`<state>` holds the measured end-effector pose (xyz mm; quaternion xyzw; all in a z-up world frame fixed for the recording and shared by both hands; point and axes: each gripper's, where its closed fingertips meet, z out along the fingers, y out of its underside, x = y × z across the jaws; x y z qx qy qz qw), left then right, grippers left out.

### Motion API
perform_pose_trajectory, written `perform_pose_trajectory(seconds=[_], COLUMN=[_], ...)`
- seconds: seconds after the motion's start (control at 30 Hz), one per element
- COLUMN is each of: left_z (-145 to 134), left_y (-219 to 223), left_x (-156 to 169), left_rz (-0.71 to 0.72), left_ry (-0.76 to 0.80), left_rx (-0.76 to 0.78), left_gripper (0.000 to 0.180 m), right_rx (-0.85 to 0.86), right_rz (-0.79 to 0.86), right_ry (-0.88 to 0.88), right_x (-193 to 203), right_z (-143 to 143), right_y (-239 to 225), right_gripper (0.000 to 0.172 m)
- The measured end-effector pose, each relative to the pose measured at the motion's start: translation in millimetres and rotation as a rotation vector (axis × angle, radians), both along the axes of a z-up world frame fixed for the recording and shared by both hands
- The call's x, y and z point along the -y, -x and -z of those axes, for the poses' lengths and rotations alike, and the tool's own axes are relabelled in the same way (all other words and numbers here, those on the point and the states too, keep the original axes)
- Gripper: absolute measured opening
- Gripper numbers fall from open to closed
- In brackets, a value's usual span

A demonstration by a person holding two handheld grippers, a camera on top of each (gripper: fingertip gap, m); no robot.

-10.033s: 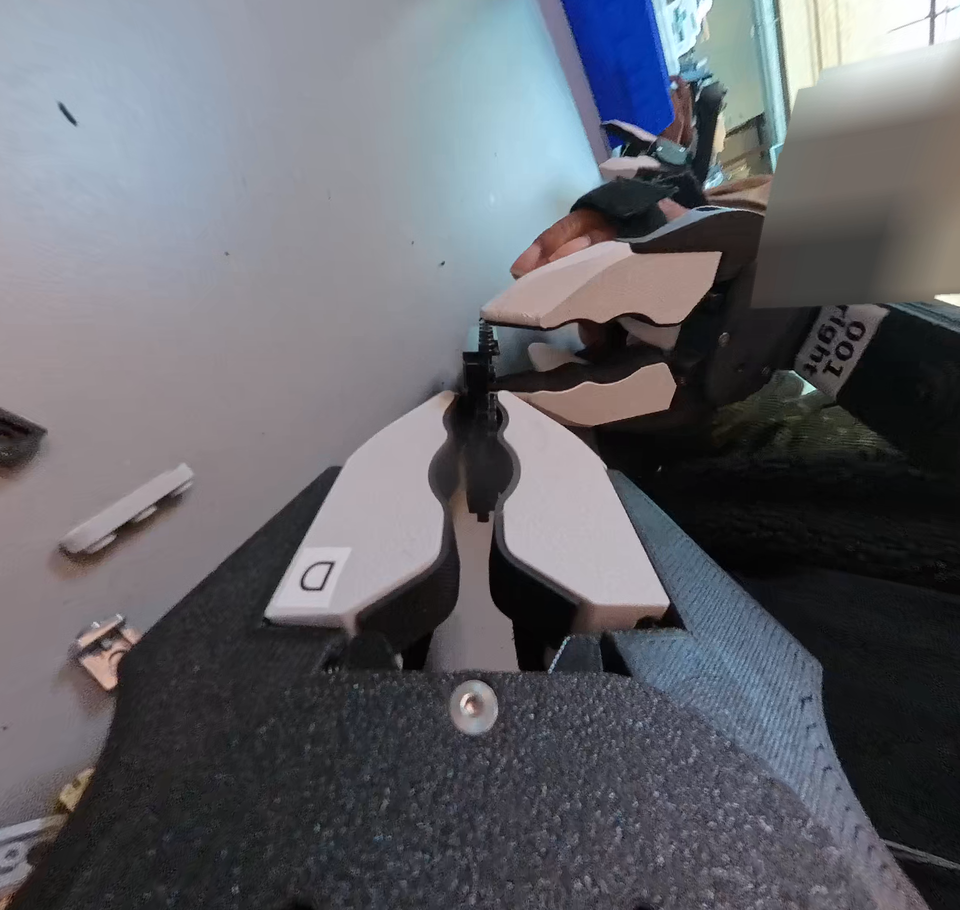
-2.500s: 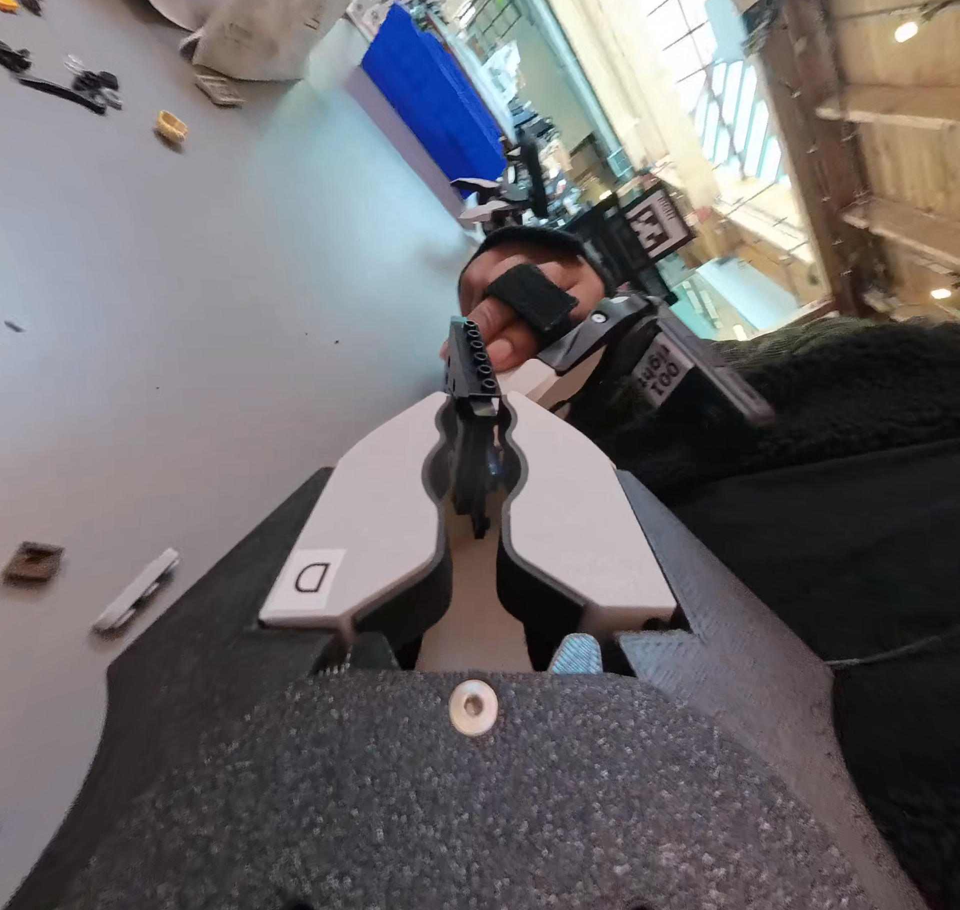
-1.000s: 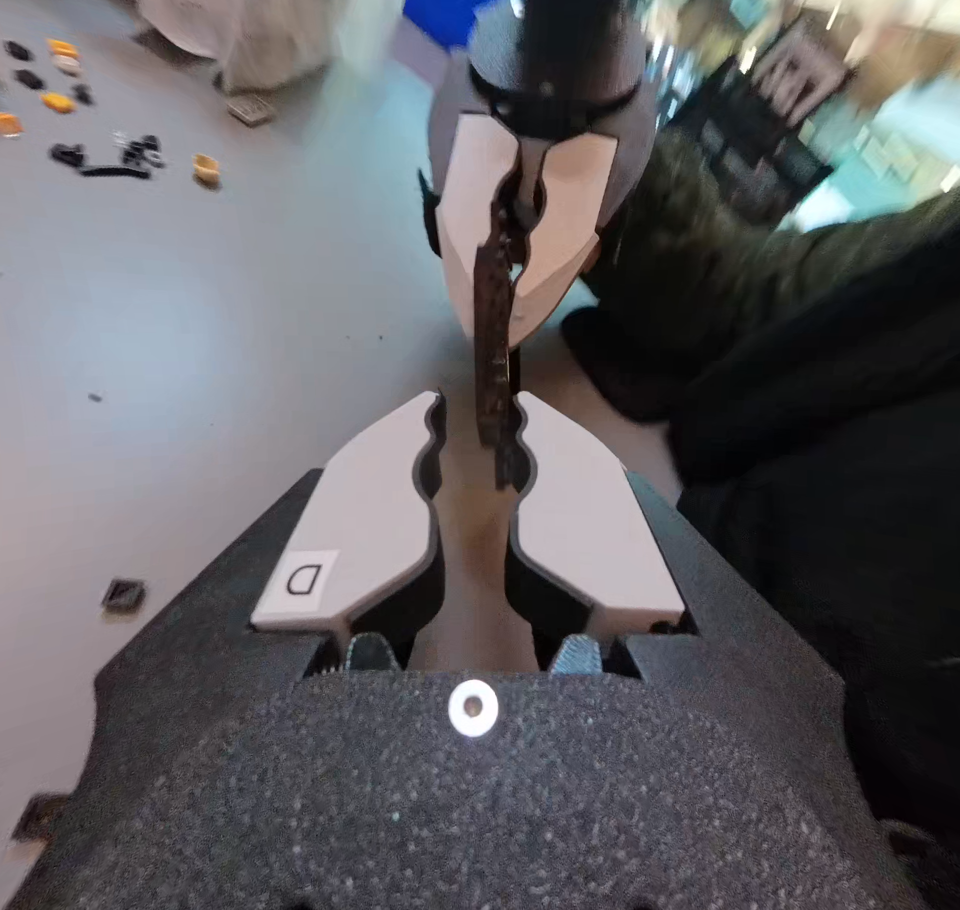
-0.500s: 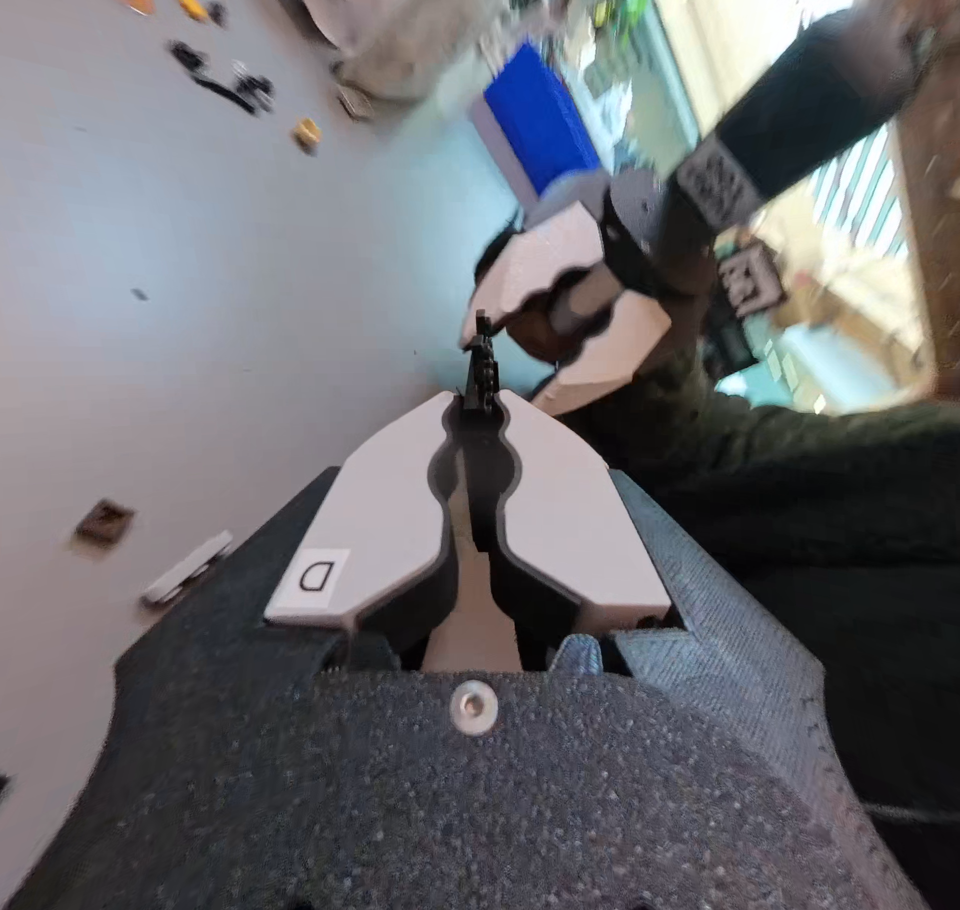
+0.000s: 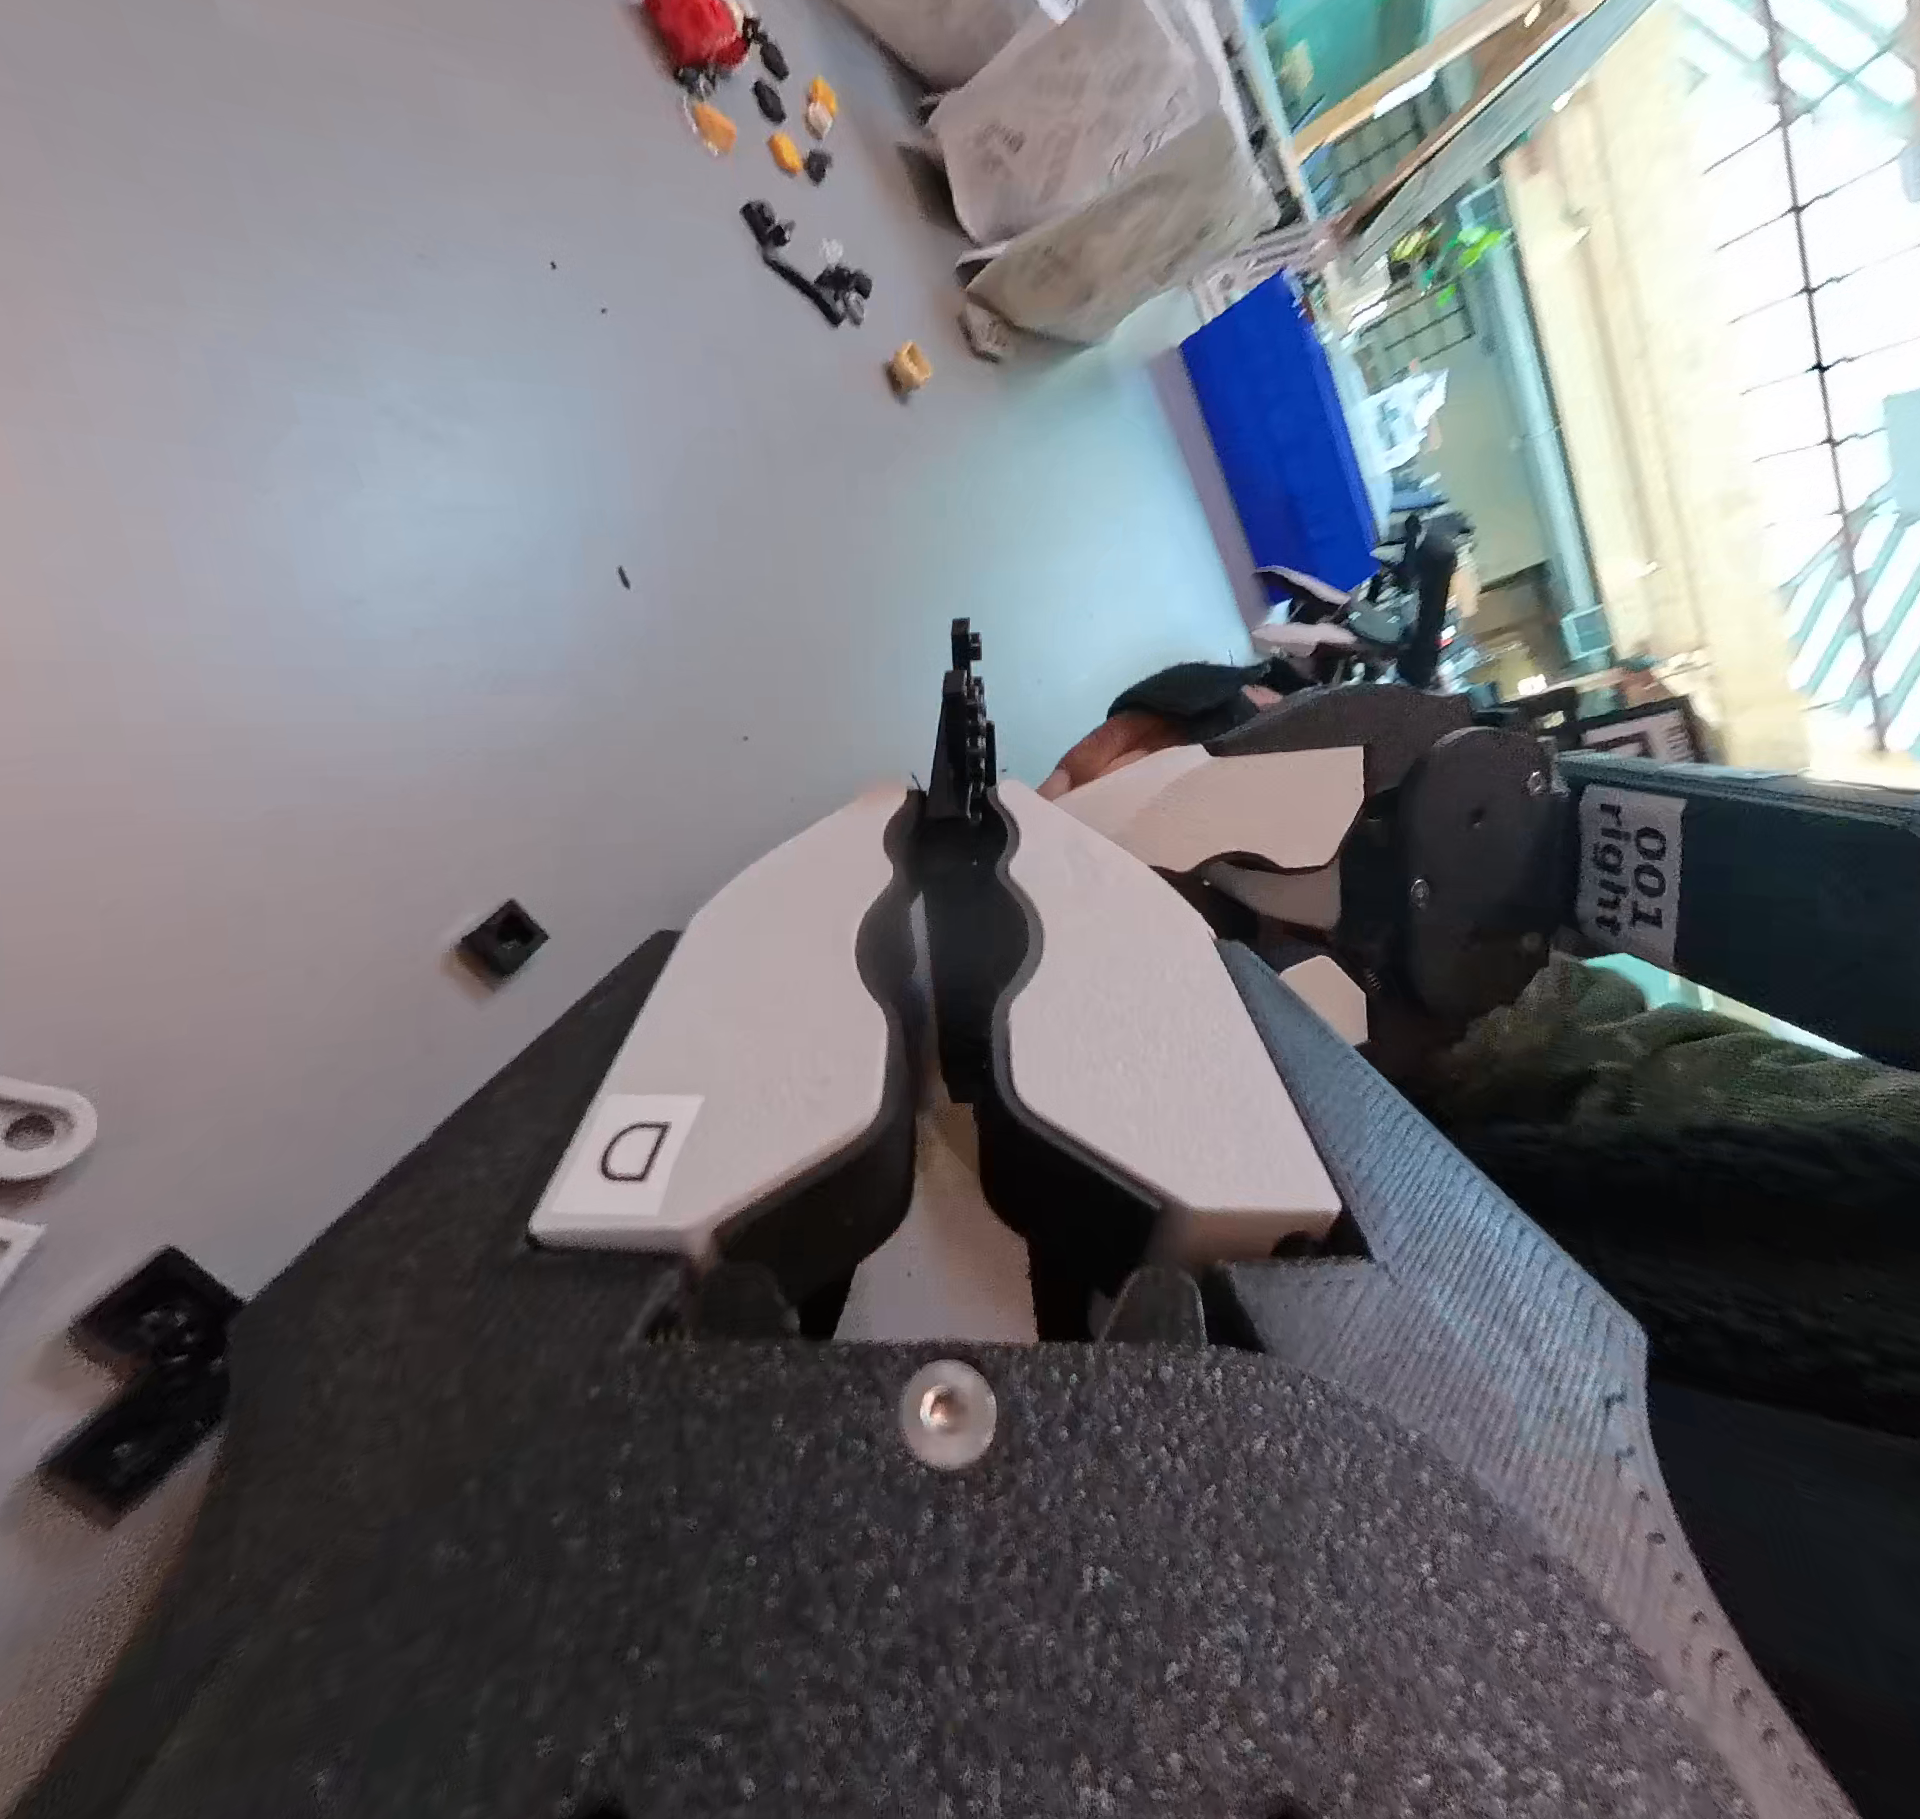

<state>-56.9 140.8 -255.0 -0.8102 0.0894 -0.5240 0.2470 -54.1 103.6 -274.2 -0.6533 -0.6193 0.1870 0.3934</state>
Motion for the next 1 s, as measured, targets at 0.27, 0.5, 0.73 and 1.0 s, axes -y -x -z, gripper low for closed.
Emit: perform_pose_trajectory(seconds=[0.27,0.5,0.73,1.0], left_z=[17,25,26,26], left_y=[0,2,1,-1], left_x=[5,9,10,12], left_rz=[0.089,0.188,0.201,0.217], left_ry=[0.031,0.027,0.020,0.007], left_rx=[-0.156,-0.255,-0.267,-0.267], left_gripper=[0.009,0.010,0.010,0.011], right_rx=[0.064,0.101,0.044,-0.108], right_rz=[-0.163,-0.253,-0.256,-0.268], right_ry=[0.011,0.074,0.103,0.133], right_x=[3,4,5,15], right_z=[14,13,11,-15], right_y=[-1,-4,-5,-7], right_gripper=[0.034,0.032,0.030,0.000])
